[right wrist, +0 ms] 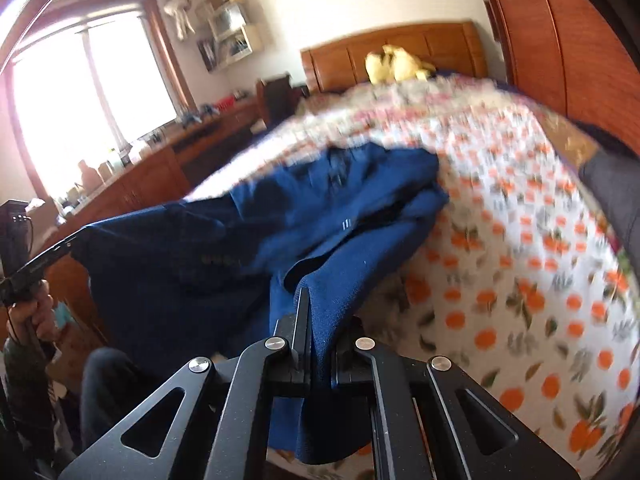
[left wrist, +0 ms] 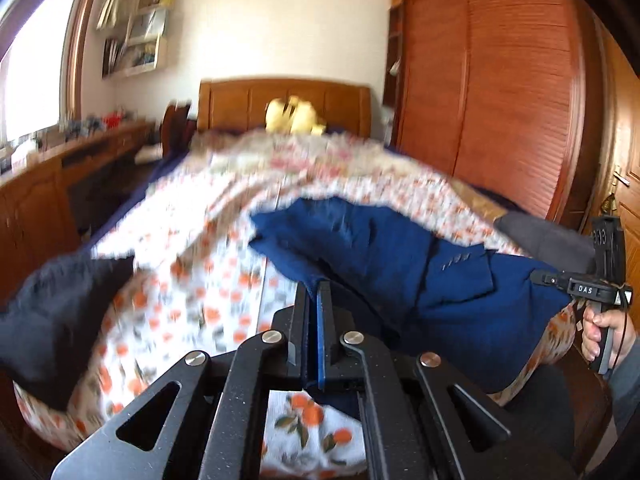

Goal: Fold large clothes

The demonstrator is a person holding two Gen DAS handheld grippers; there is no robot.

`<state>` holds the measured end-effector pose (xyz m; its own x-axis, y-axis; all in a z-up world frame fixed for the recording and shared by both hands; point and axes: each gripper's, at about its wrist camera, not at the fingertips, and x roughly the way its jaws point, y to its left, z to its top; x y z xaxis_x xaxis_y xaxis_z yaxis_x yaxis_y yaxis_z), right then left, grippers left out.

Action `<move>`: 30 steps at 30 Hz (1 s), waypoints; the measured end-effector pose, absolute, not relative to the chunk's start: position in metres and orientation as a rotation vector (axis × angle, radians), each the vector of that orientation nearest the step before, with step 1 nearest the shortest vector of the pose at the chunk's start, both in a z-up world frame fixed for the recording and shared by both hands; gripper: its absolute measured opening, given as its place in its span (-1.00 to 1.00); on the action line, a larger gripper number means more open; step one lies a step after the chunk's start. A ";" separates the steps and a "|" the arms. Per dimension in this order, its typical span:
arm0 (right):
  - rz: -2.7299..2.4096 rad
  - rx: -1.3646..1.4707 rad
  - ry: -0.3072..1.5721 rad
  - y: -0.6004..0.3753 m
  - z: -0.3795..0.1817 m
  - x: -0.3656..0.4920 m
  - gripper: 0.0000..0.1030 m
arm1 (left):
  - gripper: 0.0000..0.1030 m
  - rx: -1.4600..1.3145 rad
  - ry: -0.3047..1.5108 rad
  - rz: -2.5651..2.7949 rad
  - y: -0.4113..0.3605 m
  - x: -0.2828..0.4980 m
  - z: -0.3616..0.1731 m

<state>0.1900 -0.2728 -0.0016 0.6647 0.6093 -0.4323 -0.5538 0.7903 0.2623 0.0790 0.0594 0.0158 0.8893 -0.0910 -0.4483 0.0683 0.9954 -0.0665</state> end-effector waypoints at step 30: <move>0.532 0.034 0.398 -0.312 -0.005 0.158 -0.90 | -0.94 -0.062 0.451 0.003 0.094 0.144 0.046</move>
<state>0.1584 -0.3116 -0.0047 0.7872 0.5004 -0.3603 -0.4873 0.8629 0.1337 0.1442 0.0939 0.0462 0.8999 -0.0106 -0.4359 -0.0168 0.9981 -0.0589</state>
